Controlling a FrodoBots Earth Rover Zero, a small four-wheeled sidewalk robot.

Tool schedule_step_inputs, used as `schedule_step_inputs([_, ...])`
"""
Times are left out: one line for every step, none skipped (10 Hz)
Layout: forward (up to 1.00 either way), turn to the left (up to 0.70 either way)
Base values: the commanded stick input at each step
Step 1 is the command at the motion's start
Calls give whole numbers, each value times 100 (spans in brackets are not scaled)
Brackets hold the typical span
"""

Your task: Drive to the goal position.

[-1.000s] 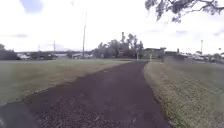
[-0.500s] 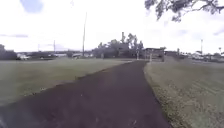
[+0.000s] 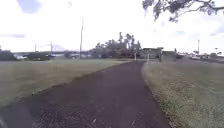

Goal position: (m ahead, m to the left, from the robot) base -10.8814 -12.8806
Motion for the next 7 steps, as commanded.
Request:
schedule_step_inputs([0,-50])
schedule_step_inputs([0,-50])
schedule_step_inputs([0,-50])
schedule_step_inputs([0,-50])
schedule_step_inputs([0,-50])
schedule_step_inputs([0,-50])
schedule_step_inputs([0,-50])
